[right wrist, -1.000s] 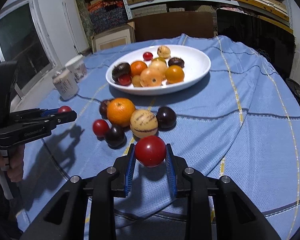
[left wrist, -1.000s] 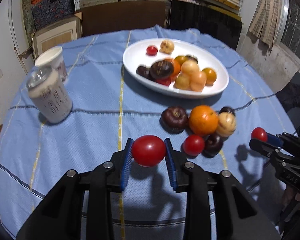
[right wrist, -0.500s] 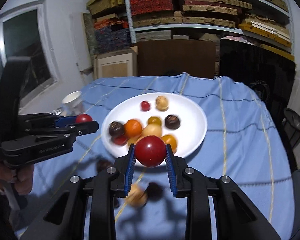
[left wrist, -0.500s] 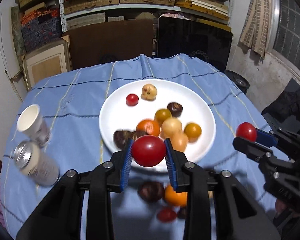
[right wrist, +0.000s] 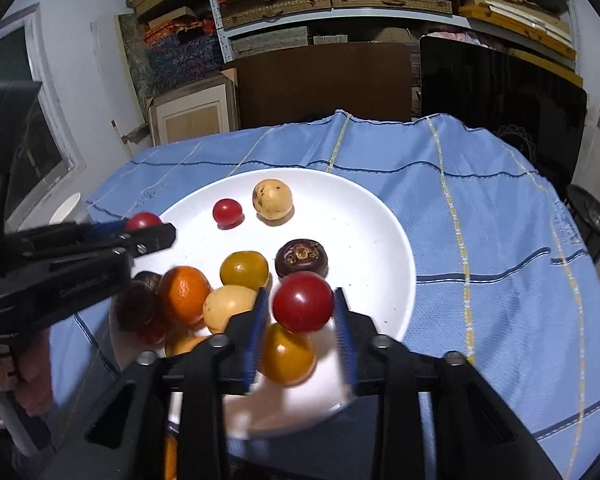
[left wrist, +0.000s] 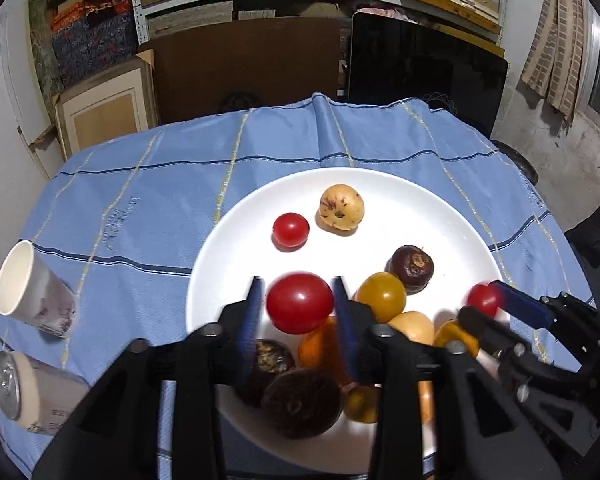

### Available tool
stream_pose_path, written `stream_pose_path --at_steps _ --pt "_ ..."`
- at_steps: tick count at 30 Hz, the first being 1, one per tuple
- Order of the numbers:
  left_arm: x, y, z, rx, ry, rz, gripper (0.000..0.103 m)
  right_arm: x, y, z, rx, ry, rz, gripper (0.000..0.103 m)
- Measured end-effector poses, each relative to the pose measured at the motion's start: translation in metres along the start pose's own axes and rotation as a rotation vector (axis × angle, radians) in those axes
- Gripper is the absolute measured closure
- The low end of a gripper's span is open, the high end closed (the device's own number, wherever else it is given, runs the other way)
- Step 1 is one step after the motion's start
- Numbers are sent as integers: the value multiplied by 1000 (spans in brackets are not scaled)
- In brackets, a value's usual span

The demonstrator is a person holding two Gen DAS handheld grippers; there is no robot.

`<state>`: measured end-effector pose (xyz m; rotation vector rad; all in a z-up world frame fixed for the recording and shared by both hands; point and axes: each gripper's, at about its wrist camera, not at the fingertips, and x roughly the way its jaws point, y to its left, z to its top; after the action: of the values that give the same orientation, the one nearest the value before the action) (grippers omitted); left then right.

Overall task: Organize fruits
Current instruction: 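Carry both tomatoes onto the white plate and open both tools, then withdraw both open tools from the plate back to the pile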

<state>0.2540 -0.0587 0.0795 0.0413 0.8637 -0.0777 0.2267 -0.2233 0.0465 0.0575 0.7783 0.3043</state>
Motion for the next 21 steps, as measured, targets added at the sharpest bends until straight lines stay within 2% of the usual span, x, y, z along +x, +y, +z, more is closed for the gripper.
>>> stream_pose_path --at_steps 1,3,6,9,11,21 --pt "-3 -1 -1 4 -24 14 41 -2 1 0 1 -9 -1 57" --pt "-9 -4 -4 25 -62 22 40 -7 1 -2 -1 -12 3 56" --pt "-21 -6 -8 37 -78 40 39 -18 3 -6 4 -19 5 56" --pt "-40 -4 -18 30 -94 34 30 -36 5 -18 6 -24 19 50" --pt "-49 -3 -28 29 -97 30 30 -48 5 -26 8 -37 15 44" --pt "-90 0 -107 23 -59 -13 30 -102 4 -67 91 -43 47 39"
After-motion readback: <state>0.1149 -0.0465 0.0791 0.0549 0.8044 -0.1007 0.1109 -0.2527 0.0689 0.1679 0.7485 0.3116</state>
